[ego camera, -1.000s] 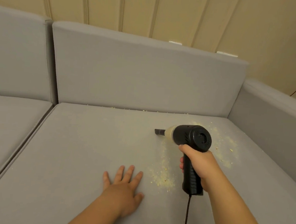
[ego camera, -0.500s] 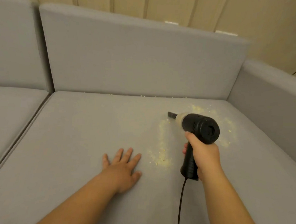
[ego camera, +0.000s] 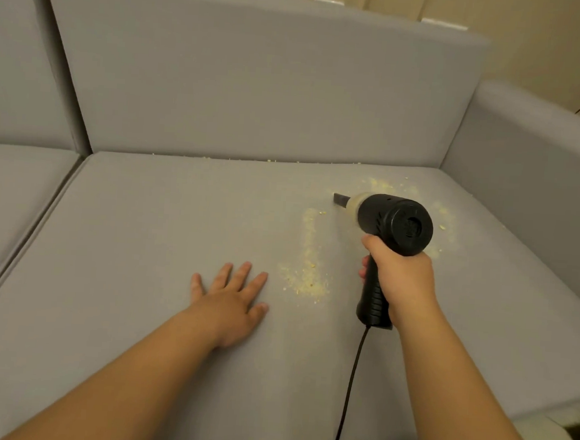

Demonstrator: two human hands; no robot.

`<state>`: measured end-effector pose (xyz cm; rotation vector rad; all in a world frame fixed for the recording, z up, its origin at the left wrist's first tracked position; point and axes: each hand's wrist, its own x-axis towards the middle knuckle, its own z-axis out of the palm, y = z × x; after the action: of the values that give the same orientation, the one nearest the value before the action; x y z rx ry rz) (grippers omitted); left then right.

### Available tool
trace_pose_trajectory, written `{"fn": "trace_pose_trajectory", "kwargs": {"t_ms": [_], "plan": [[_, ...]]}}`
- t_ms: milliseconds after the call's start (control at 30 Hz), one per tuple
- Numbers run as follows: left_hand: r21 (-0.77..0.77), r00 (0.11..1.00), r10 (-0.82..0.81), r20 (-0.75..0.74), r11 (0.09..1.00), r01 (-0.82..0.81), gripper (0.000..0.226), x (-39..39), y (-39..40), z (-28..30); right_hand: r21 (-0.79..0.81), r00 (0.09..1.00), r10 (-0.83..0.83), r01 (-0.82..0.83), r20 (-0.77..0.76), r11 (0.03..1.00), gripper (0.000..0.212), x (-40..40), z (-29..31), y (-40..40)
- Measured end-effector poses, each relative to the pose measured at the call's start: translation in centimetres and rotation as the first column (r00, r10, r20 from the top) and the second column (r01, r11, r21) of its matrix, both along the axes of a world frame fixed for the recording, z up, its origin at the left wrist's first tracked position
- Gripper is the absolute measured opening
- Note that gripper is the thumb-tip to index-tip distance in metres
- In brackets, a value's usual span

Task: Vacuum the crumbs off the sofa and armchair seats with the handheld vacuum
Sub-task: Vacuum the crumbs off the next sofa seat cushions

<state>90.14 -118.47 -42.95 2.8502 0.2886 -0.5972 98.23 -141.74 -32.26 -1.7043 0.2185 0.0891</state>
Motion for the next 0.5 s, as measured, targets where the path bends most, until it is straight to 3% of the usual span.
{"fn": "trace_pose_trajectory", "kwargs": {"t_ms": [500], "plan": [[-0.005,1.0,-0.005,0.002,1.0,0.005,0.066,-0.2,0.1,0.0,0.107,0.989,0.081,-0.067,-0.123,0.992,0.029,-1.2,0.1,-1.8]]}}
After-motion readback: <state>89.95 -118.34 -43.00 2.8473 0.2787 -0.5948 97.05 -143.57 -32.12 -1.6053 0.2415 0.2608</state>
